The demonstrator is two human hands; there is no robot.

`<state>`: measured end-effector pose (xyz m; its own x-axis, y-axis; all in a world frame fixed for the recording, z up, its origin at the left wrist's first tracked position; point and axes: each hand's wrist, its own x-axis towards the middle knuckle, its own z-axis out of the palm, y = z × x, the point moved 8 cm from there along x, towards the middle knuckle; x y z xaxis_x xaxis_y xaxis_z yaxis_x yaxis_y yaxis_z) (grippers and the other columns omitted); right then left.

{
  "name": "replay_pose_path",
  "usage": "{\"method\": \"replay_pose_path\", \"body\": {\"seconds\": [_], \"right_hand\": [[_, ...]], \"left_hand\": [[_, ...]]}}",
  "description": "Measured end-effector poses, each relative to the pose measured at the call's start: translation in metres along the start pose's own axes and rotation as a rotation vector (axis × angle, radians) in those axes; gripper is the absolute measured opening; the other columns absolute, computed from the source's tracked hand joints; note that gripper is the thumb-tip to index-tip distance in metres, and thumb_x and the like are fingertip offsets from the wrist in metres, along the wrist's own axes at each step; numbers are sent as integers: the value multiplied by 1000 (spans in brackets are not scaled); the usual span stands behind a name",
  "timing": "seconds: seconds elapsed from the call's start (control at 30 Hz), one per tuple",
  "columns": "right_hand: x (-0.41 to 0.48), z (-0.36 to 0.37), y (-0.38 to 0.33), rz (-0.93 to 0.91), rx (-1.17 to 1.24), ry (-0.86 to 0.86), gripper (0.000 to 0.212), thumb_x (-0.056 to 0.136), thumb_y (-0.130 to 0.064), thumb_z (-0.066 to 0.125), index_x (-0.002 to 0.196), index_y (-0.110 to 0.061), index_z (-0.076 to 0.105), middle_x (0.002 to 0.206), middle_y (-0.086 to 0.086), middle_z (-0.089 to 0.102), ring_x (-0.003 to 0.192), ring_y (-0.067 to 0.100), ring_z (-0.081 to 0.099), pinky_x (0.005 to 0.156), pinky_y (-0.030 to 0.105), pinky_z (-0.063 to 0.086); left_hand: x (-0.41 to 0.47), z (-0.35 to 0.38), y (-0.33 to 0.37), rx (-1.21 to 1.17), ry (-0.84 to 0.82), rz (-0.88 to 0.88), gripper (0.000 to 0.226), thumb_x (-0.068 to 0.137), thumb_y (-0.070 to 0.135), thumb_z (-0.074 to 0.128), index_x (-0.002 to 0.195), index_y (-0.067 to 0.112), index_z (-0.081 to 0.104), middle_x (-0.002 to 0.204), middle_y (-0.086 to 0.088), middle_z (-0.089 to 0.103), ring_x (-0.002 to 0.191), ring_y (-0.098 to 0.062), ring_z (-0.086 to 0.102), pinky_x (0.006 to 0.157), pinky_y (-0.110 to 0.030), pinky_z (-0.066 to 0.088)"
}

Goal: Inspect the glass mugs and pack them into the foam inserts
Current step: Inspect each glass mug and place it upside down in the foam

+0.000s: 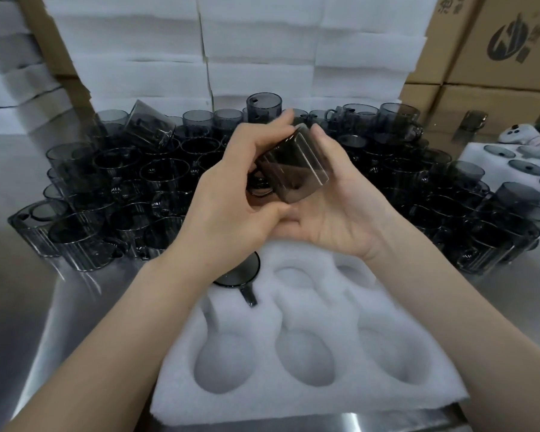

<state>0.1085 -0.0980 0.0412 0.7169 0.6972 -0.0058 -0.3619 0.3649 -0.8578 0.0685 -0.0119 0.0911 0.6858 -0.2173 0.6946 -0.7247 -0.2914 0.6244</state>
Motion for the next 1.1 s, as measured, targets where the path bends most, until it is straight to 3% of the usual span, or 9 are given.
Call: {"method": "replay_pose_path", "body": {"seconds": [0.13,0.23,0.33,0.47,0.63,0.83,0.9,0.97,1.1], "right_hand": [[1,2,0,-33,-11,-14,57,87,-54,55,128,-14,55,117,14,63,94,32,66,77,41,58],[2,-7,-9,-189,-44,106,23,83,-26,71,102,-12,72,101,10,69,84,26,70,71,36,58],[3,-4,-10,-246,-86,95,17,86,-23,61,91,-18,77,93,5,73,85,20,70,68,30,56],[5,-2,-9,-222,-90,89,40,92,-49,52,102,-16,71,94,6,72,77,21,69,64,30,56],[4,0,-10,-207,-92,95,40,88,-51,52,98,-18,72,95,8,72,74,24,70,61,31,57],[1,-6,-12,-197,69,140,37,82,-35,59,111,-12,63,93,11,69,78,26,71,54,38,58],[1,-10,-14,-204,55,146,43,84,-33,59,123,-15,56,106,12,66,88,27,70,61,41,58],[1,-16,-17,-240,19,180,26,95,-26,55,117,-16,61,112,15,65,93,30,68,63,44,58],[-1,-27,-22,-340,-1,280,22,96,-17,55,115,-13,65,100,13,70,83,28,70,61,42,59]], "left_hand": [[0,1,-4,72,-22,-46,81,67,14,84,135,25,42,140,10,51,131,0,46,104,-17,40],[0,1,-4,228,-6,-65,89,65,32,88,143,22,45,140,8,54,126,-2,50,109,-18,36],[-1,0,-2,260,41,-55,84,68,24,88,141,16,48,137,0,58,123,0,50,102,-6,34],[-1,-2,0,224,63,-25,81,69,17,87,140,12,50,133,0,61,118,0,55,101,-10,39],[-2,-2,2,177,45,-15,82,68,12,85,141,12,49,133,3,60,121,-1,55,103,-16,41],[-2,13,11,191,-106,125,80,69,2,84,140,2,45,149,-8,43,145,-21,33,119,-36,28],[-2,15,10,171,-131,118,80,70,2,83,140,9,45,150,-3,41,147,-18,28,120,-42,26],[-1,15,6,167,-150,73,82,69,5,83,139,21,43,152,4,40,148,-14,23,120,-43,24],[-1,15,2,126,-164,27,79,71,18,83,135,32,39,152,9,40,144,-8,31,118,-38,29]]}}
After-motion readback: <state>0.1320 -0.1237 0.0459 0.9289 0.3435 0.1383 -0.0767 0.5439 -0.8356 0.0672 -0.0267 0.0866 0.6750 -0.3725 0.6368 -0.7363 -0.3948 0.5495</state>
